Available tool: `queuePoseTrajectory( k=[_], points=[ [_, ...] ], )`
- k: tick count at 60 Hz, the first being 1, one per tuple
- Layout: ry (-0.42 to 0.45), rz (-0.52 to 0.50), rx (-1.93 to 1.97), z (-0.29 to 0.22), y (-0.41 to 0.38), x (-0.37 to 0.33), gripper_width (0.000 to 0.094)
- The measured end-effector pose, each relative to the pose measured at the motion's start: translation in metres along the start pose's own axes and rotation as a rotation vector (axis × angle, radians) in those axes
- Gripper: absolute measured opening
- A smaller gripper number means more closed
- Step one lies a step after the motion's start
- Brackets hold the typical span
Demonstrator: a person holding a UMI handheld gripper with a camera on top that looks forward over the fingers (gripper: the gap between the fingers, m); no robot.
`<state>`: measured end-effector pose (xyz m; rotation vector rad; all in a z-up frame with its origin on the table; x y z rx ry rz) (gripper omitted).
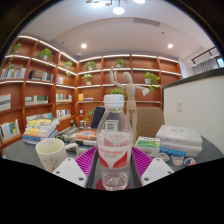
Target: Pour water
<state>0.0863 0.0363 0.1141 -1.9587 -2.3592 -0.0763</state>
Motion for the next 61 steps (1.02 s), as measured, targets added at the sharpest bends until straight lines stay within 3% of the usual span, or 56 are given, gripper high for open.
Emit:
queuePoseTrajectory(
  k=[4, 6, 33, 61],
  points=[
    [-0.043, 0.019, -0.003, 0.005, 0.0, -0.014, 0.0762],
    [-0.053, 0.03, 0.007, 0.005, -0.001, -0.024, 0.0803],
    [-0.15, 0.187, 0.046, -0.01, -0.011, -0.184, 0.0824],
    [-0.121, 0.259, -0.007, -0.044, -0.001, -0.231, 0.0826]
  ],
)
Point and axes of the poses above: the point between the fingertips, and its own axes, seen from behind it with the camera up: y to the right, z down, x forward, the way the camera looks, the point moved 7 cm from there along -x, backward, against the way the camera looks, and after that the axes turned 13 degrees about y, right-handed, at the moved point
